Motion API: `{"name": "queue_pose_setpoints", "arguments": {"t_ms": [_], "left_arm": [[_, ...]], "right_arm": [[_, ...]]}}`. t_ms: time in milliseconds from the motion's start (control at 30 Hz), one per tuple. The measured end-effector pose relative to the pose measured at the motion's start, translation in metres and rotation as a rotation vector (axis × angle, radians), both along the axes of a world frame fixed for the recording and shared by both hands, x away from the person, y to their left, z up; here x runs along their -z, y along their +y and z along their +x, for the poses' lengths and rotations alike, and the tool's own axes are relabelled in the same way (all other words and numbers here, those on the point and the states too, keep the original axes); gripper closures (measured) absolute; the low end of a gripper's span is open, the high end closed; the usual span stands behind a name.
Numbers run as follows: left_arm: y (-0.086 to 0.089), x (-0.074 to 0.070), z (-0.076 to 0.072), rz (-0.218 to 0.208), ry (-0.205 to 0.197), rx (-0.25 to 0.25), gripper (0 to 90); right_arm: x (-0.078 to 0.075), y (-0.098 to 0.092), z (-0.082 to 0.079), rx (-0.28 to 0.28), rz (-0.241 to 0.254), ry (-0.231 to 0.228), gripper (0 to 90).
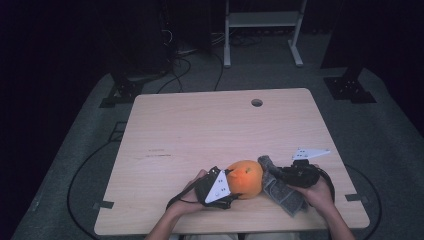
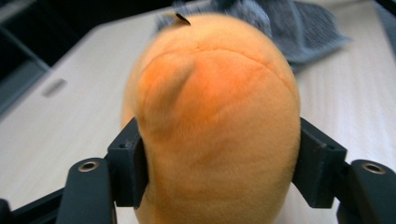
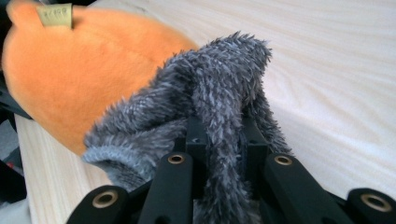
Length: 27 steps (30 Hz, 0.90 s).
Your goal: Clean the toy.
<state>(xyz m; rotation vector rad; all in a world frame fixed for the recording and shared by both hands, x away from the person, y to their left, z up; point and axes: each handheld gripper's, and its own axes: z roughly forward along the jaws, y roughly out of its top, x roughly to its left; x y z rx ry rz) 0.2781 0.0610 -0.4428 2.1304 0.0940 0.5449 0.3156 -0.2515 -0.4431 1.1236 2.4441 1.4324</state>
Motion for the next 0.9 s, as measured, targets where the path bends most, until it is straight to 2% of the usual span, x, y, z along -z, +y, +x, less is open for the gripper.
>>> {"name": "queue_pose_setpoints", "arguments": {"t_ms": [33,67,133,167,233,267,333,433,500,600,700,800,900], "left_arm": [[0.002,0.000,0.000,0.007,0.001,0.003,30.5],[0.004,0.000,0.001,0.008,0.003,0.005,30.0],[0.004,0.001,0.001,0.009,0.004,0.014,29.4],[0.004,0.001,0.002,0.008,0.004,0.017,29.2],[0.005,0.001,0.003,0.010,0.011,0.020,28.8],[0.005,0.002,0.003,0.013,0.015,0.021,28.1],[0.006,0.002,0.004,0.008,0.023,0.019,27.3],[0.008,0.001,0.006,0.000,0.031,0.016,26.6],[0.007,0.002,0.006,-0.005,0.030,0.014,26.6],[0.006,0.002,0.006,-0.001,0.025,0.013,26.4],[0.003,0.001,0.004,0.003,0.009,0.014,26.5],[-0.002,0.000,0.002,0.014,-0.007,0.015,26.1],[-0.005,-0.001,-0.001,0.031,-0.025,0.020,25.4]], "right_arm": [[-0.004,0.000,-0.001,-0.002,0.019,-0.007,77.7],[-0.011,0.000,-0.003,-0.015,0.053,-0.033,77.6],[-0.026,0.005,-0.009,-0.070,0.134,-0.083,77.6],[-0.029,0.008,-0.010,-0.083,0.140,-0.091,77.6],[-0.025,0.015,-0.009,-0.099,0.099,-0.082,77.5],[-0.017,0.017,-0.006,-0.104,0.087,-0.060,77.4],[-0.008,0.014,-0.001,-0.094,0.114,-0.015,77.5],[0.001,0.005,0.001,-0.044,0.008,0.010,77.5],[0.001,0.004,-0.001,-0.046,0.002,0.011,77.6],[-0.015,0.009,-0.006,-0.078,0.036,-0.033,77.6],[-0.037,0.025,-0.016,-0.139,0.041,-0.100,77.6],[-0.057,0.048,-0.029,-0.212,0.031,-0.178,77.7],[-0.069,0.067,-0.036,-0.247,-0.008,-0.215,77.7]]}}
